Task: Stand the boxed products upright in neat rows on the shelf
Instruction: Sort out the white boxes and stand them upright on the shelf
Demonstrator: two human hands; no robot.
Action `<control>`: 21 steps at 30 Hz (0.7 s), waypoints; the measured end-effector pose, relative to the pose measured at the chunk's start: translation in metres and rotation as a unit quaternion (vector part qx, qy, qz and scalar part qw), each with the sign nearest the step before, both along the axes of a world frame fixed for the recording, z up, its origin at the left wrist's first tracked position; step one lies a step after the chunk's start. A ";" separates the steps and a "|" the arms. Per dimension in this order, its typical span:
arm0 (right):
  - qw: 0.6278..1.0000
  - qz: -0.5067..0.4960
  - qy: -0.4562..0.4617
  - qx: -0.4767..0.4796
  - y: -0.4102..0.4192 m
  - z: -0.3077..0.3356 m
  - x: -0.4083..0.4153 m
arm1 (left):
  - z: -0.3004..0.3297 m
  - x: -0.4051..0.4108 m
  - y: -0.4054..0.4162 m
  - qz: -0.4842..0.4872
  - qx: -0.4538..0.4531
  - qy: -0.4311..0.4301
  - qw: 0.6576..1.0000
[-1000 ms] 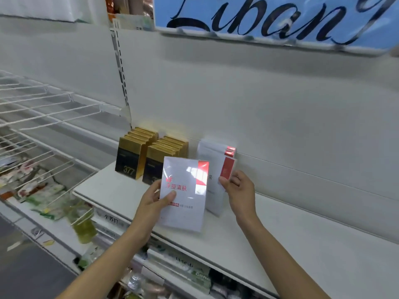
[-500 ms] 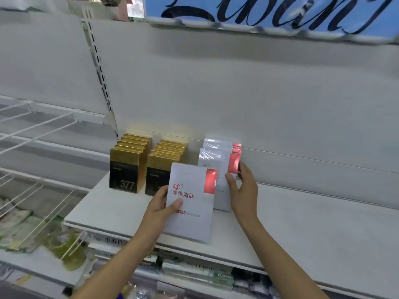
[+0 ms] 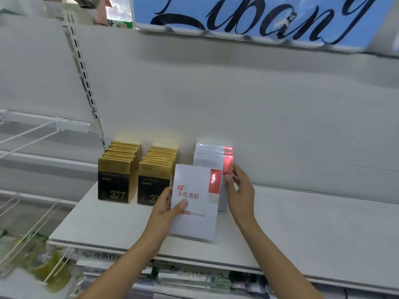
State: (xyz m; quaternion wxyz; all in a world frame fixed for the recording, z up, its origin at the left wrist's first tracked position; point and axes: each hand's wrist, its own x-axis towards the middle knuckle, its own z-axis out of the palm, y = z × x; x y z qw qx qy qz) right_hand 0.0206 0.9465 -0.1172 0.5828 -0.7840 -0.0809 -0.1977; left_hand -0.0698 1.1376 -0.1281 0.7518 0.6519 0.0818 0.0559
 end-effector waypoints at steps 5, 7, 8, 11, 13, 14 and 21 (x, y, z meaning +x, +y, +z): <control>0.998 0.057 0.007 0.036 -0.012 0.013 -0.036 | 0.003 0.011 -0.018 -0.009 -0.001 -0.019 1.000; 0.989 0.114 0.072 0.059 -0.014 0.014 -0.043 | 0.006 0.015 -0.029 -0.013 0.015 -0.038 0.999; 0.986 0.122 0.094 0.067 -0.015 0.013 -0.043 | 0.006 0.017 -0.035 -0.014 0.027 -0.047 0.998; 0.983 0.114 0.113 0.090 -0.022 0.014 -0.041 | 0.005 0.021 -0.045 -0.011 0.086 -0.087 0.992; 0.983 0.108 0.110 0.101 -0.028 0.016 -0.039 | 0.003 0.023 -0.044 0.001 0.134 -0.117 0.984; 0.983 0.105 0.106 0.105 -0.030 0.016 -0.039 | 0.002 0.025 -0.043 0.006 0.153 -0.130 0.980; 0.989 0.080 0.091 0.079 -0.021 0.021 -0.024 | -0.006 0.045 -0.033 -0.008 0.172 -0.089 0.981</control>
